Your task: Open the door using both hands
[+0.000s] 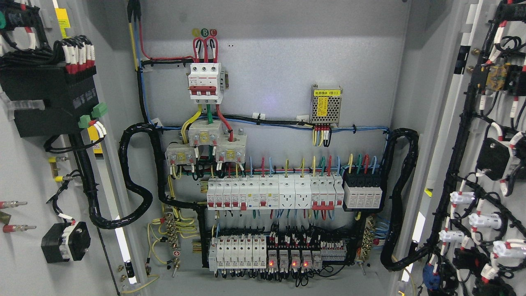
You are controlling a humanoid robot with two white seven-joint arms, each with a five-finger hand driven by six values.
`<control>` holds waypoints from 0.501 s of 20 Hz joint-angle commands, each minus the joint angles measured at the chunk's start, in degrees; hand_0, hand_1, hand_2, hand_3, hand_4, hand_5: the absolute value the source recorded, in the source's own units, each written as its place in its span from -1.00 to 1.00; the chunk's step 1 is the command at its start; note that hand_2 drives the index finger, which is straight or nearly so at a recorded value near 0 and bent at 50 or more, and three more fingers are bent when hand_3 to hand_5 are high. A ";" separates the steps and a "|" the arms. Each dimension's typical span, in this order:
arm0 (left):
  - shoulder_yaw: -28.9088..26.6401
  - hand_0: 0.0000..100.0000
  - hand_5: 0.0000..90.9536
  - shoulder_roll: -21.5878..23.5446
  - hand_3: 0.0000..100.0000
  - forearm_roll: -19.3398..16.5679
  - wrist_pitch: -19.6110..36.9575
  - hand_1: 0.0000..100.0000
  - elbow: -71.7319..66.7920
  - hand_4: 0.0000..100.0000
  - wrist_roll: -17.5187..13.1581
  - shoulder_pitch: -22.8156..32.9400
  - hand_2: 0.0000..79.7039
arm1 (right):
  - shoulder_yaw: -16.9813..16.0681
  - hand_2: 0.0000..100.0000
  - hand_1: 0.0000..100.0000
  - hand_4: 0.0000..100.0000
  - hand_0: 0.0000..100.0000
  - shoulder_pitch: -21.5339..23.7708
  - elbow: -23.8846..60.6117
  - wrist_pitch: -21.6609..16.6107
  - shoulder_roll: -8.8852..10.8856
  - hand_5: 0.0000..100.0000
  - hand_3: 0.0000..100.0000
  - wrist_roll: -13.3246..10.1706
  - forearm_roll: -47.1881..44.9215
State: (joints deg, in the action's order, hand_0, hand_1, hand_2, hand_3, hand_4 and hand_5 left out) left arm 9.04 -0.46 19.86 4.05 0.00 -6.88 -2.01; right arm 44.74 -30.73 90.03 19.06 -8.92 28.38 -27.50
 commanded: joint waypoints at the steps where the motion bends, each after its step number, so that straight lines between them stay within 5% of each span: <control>1: 0.01 -0.76 -1.00 -1.48 -1.00 0.00 -0.01 0.11 1.49 -1.00 -0.16 -0.01 -1.00 | 3.06 -0.92 0.00 -1.00 -1.00 -0.82 0.94 -0.16 -0.14 -1.00 -1.00 -0.52 -0.18; 10: 0.01 -0.76 -1.00 -1.39 -1.00 0.00 -0.01 0.11 1.76 -1.00 -0.16 0.08 -1.00 | 5.26 -0.92 0.00 -1.00 -1.00 -2.22 0.85 -0.16 -0.14 -1.00 -1.00 -0.78 -0.09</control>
State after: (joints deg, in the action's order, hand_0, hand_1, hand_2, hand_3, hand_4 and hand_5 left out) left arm 9.05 -0.18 19.87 4.05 -0.01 -7.04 -0.72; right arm 47.28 -31.82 90.55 18.88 -8.99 27.64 -27.58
